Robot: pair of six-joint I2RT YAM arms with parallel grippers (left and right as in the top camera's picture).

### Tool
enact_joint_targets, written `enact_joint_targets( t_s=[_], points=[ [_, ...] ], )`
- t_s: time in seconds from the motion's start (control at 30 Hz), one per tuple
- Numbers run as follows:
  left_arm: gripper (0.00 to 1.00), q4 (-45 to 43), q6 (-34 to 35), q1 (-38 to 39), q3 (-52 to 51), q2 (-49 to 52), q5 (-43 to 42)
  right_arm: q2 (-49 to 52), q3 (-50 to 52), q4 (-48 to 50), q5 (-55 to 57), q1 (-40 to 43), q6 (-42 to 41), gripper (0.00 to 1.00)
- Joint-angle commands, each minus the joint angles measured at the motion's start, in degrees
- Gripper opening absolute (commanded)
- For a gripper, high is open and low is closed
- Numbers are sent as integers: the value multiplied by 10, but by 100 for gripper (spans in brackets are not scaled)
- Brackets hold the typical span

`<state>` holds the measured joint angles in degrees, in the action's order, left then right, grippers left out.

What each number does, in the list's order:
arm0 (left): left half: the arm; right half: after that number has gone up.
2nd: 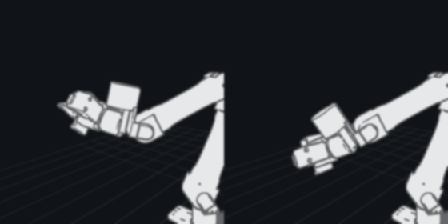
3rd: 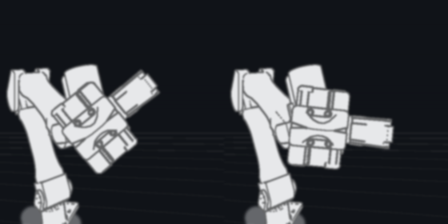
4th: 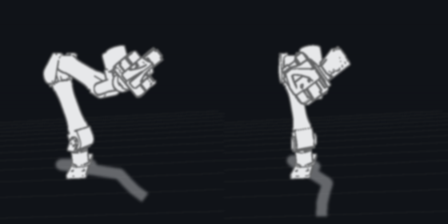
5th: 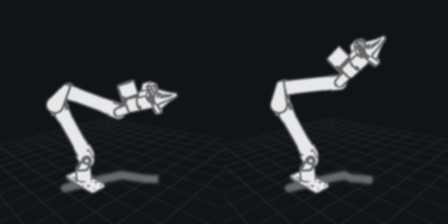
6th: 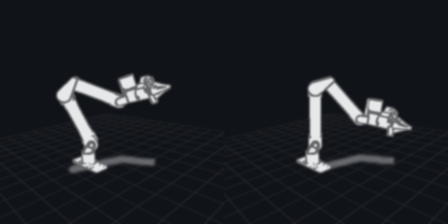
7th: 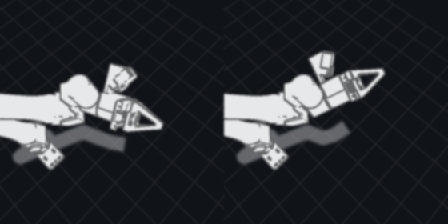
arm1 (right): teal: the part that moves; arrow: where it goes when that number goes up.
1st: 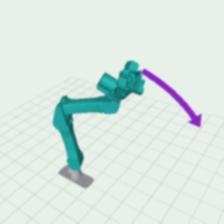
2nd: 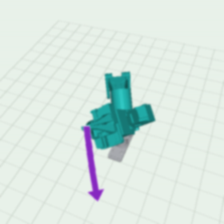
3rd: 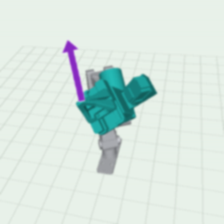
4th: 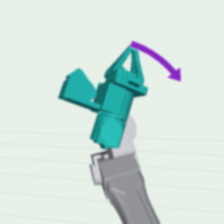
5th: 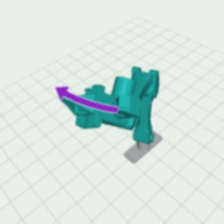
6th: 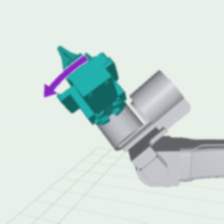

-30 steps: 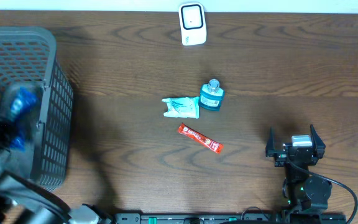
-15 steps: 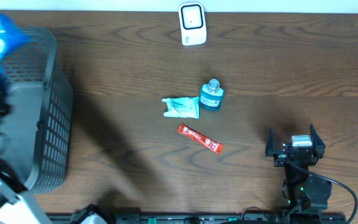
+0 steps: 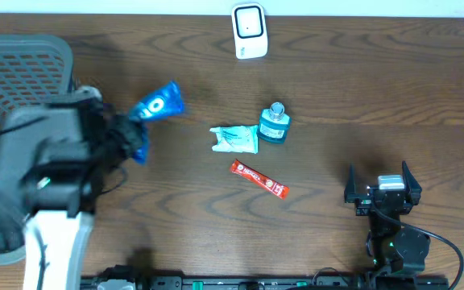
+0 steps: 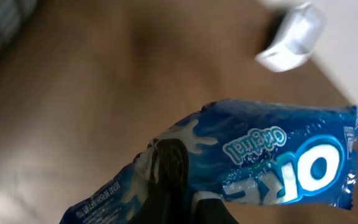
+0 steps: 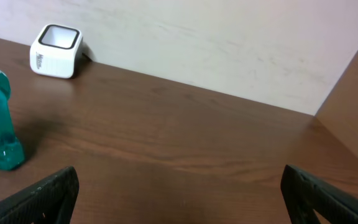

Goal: Scan the item barcode
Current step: 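Lift the Oreo pack out and drop it beside the Nescafe stick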

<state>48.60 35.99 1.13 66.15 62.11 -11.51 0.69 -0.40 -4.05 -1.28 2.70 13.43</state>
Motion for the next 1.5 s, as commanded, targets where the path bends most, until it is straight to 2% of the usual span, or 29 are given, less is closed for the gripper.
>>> enact_joint_targets(
  t_s=[0.0,0.13,0.23,0.43,0.5,0.6,0.73,0.77,0.8,0.93,1.03,1.1,1.13,1.37,1.47],
  points=[
    [7,0,234,64,-34,50,109,-3,1,-2,3,-2,-8,99],
    [7,0,400,127,-61,125,109,-3,1,-2,3,-2,-7,99],
    [7,-8,480,171,-63,187,105,-3,1,-2,3,-2,-8,99],
    [10,-73,486,252,-63,284,108,-3,1,-2,3,-2,-8,99],
    [24,-76,475,264,-63,295,99,-3,1,-2,3,-2,-7,99],
    [53,-74,459,273,-63,291,123,-3,1,-2,3,-2,-7,99],
    [60,-62,439,271,-61,269,155,-3,1,-2,3,-2,-7,99],
    [64,-61,427,271,-58,260,163,-3,1,-2,3,-2,-8,99],
    [79,-58,412,271,-52,249,172,-3,1,-2,3,-2,-8,99],
    [80,-59,334,271,-13,191,205,-3,1,-2,3,-2,-7,99],
    [82,-61,237,271,31,138,236,-3,1,-2,3,-2,-7,99],
    [88,-79,155,271,60,105,262,-3,1,-2,3,-2,-8,99],
    [98,-95,112,271,73,89,277,-3,1,-2,3,-2,-8,99],
    [98,-304,-114,271,130,-2,415,-3,1,-2,3,-2,-7,99],
    [98,-409,-240,271,160,-14,480,-3,1,0,3,-2,-8,99]
  ],
)
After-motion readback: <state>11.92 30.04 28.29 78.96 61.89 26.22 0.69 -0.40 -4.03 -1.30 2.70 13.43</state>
